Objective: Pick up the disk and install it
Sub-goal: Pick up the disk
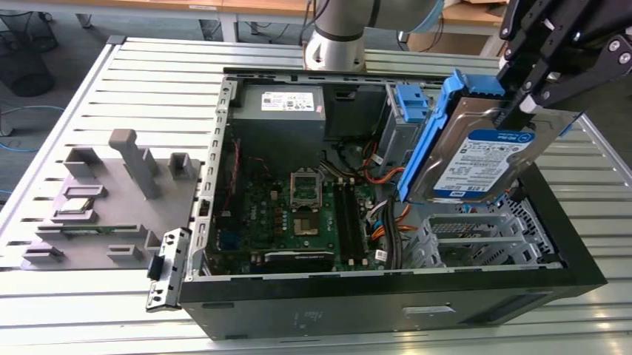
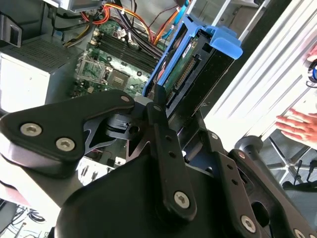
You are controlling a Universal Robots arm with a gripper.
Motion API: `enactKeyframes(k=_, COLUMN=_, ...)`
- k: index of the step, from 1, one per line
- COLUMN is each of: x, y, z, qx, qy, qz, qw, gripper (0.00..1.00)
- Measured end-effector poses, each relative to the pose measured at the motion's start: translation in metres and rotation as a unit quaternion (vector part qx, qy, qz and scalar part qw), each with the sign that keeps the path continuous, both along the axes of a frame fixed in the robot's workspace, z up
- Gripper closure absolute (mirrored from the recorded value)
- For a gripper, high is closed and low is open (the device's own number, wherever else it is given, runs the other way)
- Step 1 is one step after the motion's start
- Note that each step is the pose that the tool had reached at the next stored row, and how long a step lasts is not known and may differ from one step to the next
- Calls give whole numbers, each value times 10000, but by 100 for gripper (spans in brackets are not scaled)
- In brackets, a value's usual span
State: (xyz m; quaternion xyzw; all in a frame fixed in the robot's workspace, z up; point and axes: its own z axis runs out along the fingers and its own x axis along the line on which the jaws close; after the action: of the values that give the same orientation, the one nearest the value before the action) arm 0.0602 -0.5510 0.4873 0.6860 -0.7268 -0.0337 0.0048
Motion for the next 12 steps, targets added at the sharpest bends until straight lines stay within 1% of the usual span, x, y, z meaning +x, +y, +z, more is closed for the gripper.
enactKeyframes(k=5, x=16, y=-51, z=-13, qx=-3, qy=0, qz=0, qw=10000, gripper=65)
enactKeyframes(k=12, x=93, y=-87, z=-39, qx=-4, qy=0, qz=0, qw=10000, gripper=65)
